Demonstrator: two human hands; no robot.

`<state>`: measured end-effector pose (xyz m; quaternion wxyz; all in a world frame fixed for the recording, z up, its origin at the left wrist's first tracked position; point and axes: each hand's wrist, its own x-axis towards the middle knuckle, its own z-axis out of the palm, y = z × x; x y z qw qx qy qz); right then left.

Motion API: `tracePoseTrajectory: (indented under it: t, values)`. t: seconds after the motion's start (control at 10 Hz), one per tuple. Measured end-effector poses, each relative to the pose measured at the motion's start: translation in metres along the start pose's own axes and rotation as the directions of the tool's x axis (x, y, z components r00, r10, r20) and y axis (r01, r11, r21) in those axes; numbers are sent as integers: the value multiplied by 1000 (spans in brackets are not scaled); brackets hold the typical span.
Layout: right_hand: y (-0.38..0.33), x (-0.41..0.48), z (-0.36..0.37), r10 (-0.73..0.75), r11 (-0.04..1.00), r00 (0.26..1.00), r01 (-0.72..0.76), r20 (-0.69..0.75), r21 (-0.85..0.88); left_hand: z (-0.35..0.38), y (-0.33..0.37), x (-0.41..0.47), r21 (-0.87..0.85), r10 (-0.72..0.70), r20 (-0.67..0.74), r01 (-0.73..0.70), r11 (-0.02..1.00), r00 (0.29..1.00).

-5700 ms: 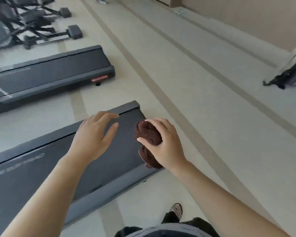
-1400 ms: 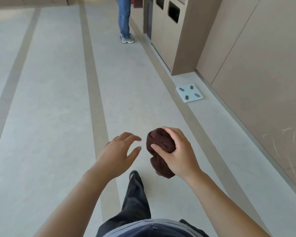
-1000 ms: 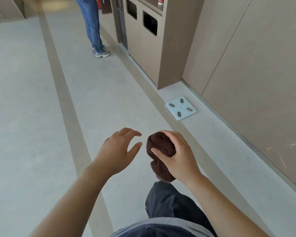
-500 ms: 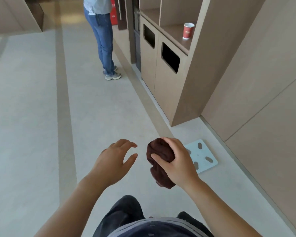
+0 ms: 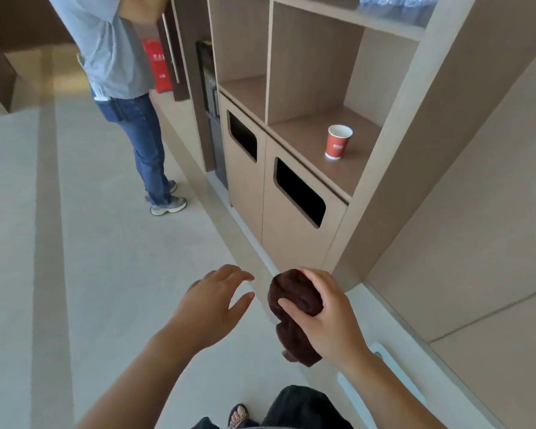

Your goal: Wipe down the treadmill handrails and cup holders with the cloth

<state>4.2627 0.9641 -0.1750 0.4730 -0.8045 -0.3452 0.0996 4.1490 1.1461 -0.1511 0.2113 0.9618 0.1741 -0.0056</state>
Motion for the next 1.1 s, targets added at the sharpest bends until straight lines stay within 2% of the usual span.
tracePoseTrajectory:
  t: [0.2, 0.4, 0.5, 0.7, 0.9, 1.1]
  values:
    - [35, 136, -6, 101, 995, 984, -99, -146, 20, -33, -20, 172, 5, 157, 56, -157, 988, 986]
    - [67, 290, 1, 92, 996, 991, -90, -92, 21, -63, -50, 315, 44, 135, 56, -137, 990, 989]
    - [78, 354, -4, 92, 995, 989, -89, -115, 35, -83, -55, 381, 41, 161, 37, -163, 986, 986]
    - [85, 449, -11, 135, 991, 950, -136, -283, 16, -110, -67, 488, 57, 273, 64, -276, 959, 960]
    - [77, 533, -10, 117, 980, 856, -181, -504, -80, -139, -79, 594, 86, 449, 137, -462, 883, 883]
    - [56, 596, -7, 153, 897, 690, -398, -708, -193, -166, -103, 656, 7, 625, 218, -641, 767, 750]
